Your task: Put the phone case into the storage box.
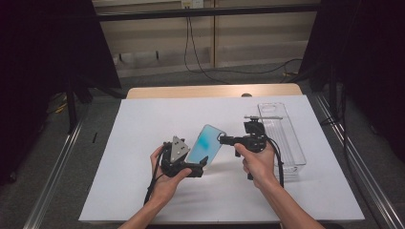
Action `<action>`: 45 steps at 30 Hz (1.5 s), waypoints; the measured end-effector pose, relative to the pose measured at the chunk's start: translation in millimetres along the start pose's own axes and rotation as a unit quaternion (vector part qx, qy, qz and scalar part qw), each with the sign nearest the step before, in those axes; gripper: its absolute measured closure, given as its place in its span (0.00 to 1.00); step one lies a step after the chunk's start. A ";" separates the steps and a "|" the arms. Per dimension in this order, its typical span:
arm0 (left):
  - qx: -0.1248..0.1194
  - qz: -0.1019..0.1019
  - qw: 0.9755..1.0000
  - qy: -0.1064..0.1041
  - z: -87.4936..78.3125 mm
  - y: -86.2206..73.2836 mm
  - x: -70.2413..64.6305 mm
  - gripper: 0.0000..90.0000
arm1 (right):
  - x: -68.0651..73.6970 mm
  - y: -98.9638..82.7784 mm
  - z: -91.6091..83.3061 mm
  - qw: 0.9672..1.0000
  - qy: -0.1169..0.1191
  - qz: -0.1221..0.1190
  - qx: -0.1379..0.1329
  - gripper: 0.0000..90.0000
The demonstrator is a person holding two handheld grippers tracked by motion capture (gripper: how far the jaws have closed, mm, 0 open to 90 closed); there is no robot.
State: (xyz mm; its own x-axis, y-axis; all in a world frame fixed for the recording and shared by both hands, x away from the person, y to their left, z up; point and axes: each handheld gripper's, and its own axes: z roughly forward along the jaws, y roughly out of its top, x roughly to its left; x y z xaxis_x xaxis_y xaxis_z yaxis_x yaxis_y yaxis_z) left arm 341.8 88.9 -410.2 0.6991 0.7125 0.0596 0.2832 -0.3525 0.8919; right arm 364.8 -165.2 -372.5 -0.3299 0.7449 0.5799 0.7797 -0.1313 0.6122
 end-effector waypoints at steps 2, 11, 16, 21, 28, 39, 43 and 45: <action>-0.001 -0.009 1.000 0.002 -1.3 -1.1 3.4 0.03 | -0.9 1.0 -2.5 1.000 -0.002 0.000 -0.004 0.94; -0.019 -0.020 0.999 0.015 -7.1 -9.4 14.1 0.04 | -2.3 5.5 -9.8 1.000 -0.006 -0.012 -0.013 0.94; -0.037 -0.021 0.999 0.031 -10.6 -11.9 19.6 0.04 | -1.8 8.3 -13.8 1.000 -0.006 -0.019 -0.019 0.94; -0.054 -0.028 0.998 0.034 -11.6 -13.1 23.5 0.05 | -4.9 9.7 -15.8 0.999 -0.011 -0.023 -0.021 0.94; -0.096 -0.037 0.995 0.004 -17.4 -10.2 26.0 0.09 | -7.6 10.8 -19.0 0.999 -0.012 -0.026 -0.026 0.94; -0.108 -0.044 0.993 0.002 -40.0 -18.3 43.4 0.05 | -12.7 12.8 -29.7 0.998 -0.016 -0.037 -0.042 0.94; -0.103 -0.031 0.994 0.009 -48.6 -23.0 47.9 0.05 | -15.8 13.2 -34.7 0.998 -0.020 -0.041 -0.047 0.94; -0.101 -0.031 0.994 0.011 -51.6 -26.3 48.8 0.05 | -17.1 13.5 -36.9 0.998 -0.020 -0.041 -0.049 0.94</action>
State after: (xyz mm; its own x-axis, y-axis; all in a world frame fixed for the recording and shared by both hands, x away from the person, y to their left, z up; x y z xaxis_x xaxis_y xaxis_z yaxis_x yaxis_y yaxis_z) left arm 334.7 164.2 -407.6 0.6688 0.7433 0.0106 0.1847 -0.1800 0.9662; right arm 361.3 -203.9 -354.3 -0.3678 0.7808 0.5051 0.6941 -0.1310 0.7079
